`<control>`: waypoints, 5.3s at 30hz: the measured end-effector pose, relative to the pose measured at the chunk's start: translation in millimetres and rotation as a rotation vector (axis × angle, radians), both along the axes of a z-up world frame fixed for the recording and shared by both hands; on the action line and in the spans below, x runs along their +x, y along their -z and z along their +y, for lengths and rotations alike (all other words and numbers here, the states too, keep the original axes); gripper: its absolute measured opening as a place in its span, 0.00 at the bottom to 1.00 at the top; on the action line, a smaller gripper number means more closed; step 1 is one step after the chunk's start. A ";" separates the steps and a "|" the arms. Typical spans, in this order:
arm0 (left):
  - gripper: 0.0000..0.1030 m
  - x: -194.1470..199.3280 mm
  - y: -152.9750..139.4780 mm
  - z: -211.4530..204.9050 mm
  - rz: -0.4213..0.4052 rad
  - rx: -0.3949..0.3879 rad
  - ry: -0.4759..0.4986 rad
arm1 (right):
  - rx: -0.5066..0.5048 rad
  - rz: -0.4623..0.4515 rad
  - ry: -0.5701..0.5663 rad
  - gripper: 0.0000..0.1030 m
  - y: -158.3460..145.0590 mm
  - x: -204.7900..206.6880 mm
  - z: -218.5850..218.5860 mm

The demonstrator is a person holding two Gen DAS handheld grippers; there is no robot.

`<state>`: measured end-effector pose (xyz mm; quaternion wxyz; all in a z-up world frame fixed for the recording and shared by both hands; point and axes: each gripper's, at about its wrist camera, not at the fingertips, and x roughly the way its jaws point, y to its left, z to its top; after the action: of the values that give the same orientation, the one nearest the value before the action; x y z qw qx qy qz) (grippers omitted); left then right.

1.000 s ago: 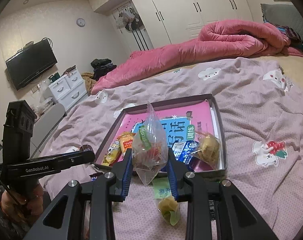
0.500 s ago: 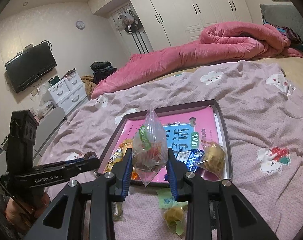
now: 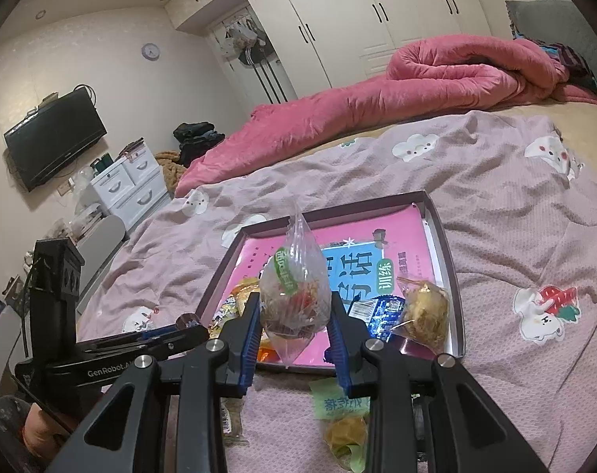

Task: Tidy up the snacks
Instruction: 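Carry the dark brown packet and clear candy bag over the tray, then lower both snacks into the tray and open both tools, then withdraw both tools from the tray toward the snacks on the bed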

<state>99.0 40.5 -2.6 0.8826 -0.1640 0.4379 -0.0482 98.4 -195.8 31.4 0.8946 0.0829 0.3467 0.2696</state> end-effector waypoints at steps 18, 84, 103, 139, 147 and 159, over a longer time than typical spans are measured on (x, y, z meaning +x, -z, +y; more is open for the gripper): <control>0.37 14.3 15.9 -5.4 0.024 0.029 0.017 | -0.007 0.025 0.009 0.31 13.4 9.8 6.6; 0.37 38.0 35.9 -25.3 0.045 0.038 0.064 | -0.102 0.129 0.099 0.43 62.9 26.5 12.2; 0.44 25.0 20.0 -23.7 0.028 0.053 0.065 | -0.108 0.106 0.081 0.43 53.0 15.4 10.5; 0.72 1.0 -8.8 -20.8 0.003 0.093 0.041 | -0.122 0.020 0.082 0.59 22.2 -2.1 2.8; 0.72 -4.2 -22.0 -10.9 -0.020 0.096 0.014 | -0.112 0.007 0.100 0.63 14.4 -5.8 -5.5; 0.72 -15.9 -36.5 5.6 -0.041 0.091 -0.029 | -0.111 -0.013 0.110 0.63 6.3 -13.7 -15.1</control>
<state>83.1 46.2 33.9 0.8985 -0.1288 0.4192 -0.0189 84.6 -210.8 25.1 0.9135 0.0505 0.3500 0.2009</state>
